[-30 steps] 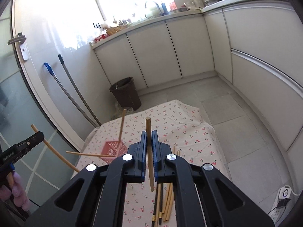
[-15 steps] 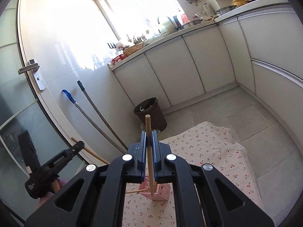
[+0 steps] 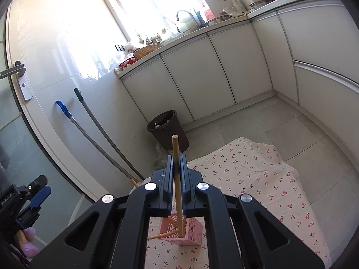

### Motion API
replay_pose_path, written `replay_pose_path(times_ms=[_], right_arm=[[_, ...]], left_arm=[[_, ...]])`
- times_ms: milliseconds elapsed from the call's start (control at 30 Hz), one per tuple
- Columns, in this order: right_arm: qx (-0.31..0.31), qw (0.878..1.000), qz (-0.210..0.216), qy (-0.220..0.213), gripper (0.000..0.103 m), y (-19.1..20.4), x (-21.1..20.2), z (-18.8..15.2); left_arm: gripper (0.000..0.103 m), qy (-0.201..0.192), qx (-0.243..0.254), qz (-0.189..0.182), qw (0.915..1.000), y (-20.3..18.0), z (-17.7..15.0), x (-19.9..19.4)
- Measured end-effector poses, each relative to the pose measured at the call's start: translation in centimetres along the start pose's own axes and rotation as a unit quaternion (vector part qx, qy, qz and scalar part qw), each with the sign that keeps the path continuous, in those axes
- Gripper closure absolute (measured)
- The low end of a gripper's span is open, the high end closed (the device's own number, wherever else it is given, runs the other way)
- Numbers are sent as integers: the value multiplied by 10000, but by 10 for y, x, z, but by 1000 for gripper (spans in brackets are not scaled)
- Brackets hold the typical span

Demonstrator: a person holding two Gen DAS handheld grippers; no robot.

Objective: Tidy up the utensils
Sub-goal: 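Open the right tool to drop its chopstick into the pink holder, then move the left tool back to the chopsticks and grasp one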

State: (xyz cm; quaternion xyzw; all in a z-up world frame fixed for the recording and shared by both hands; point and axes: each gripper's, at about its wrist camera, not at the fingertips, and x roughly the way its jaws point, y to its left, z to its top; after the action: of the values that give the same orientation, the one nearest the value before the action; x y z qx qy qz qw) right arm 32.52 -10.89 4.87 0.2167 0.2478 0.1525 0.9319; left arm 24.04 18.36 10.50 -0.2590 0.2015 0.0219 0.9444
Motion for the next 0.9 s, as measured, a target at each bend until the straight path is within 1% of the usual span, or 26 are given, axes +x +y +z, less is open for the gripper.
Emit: replay_pose_path(times_ms=[100, 233, 300, 367, 467, 533, 567, 600, 667, 733, 767, 800, 833, 900], right_arm=[[99, 9999, 18, 15, 97, 0, 10, -2], [135, 9999, 48, 89, 97, 5, 25, -5], [10, 9996, 76, 286, 91, 8, 36, -12], [-65, 9987, 73, 503, 90, 11, 37, -18], [-471, 9973, -50, 556, 89, 20, 16, -22], [-558, 9961, -70, 675, 69, 17, -6, -25], [-587, 9954, -113, 751, 54, 13, -16, -28], [-608, 9947, -151, 818, 47, 8, -28, -31], [-705, 9918, -275, 1031, 43, -4, -50, -40], [-691, 9880, -396, 1320, 36, -21, -72, -53], [-596, 9874, -426, 1405, 27, -32, -84, -60], [-502, 9870, -471, 1450, 24, -43, -94, -67], [-459, 9861, -578, 1488, 24, -54, -104, -74], [-518, 9819, -987, 1534, 22, -73, -114, -84]], left_arm=[[68, 103, -63, -10, 9999, 3, -2, 6], [68, 335, -125, -50, 9993, 3, -7, 17], [68, 397, -18, -82, 9992, -3, -12, 21], [68, 464, 147, -142, 9987, -12, -20, 22], [68, 717, 560, -226, 9956, -32, -34, 26], [68, 857, 771, -180, 9932, -42, -46, 29], [68, 962, 857, -165, 9915, -47, -53, 30], [68, 1120, 950, -156, 9890, -51, -61, 33], [65, 1478, 1145, -158, 9822, -60, -76, 38], [56, 1841, 1375, -45, 9732, -66, -94, 45], [54, 2056, 1445, 40, 9679, -67, -106, 49], [50, 2261, 1481, 58, 9628, -68, -117, 55], [49, 2448, 1517, 64, 9576, -68, -127, 60], [49, 2914, 1599, 144, 9430, -68, -152, 75]])
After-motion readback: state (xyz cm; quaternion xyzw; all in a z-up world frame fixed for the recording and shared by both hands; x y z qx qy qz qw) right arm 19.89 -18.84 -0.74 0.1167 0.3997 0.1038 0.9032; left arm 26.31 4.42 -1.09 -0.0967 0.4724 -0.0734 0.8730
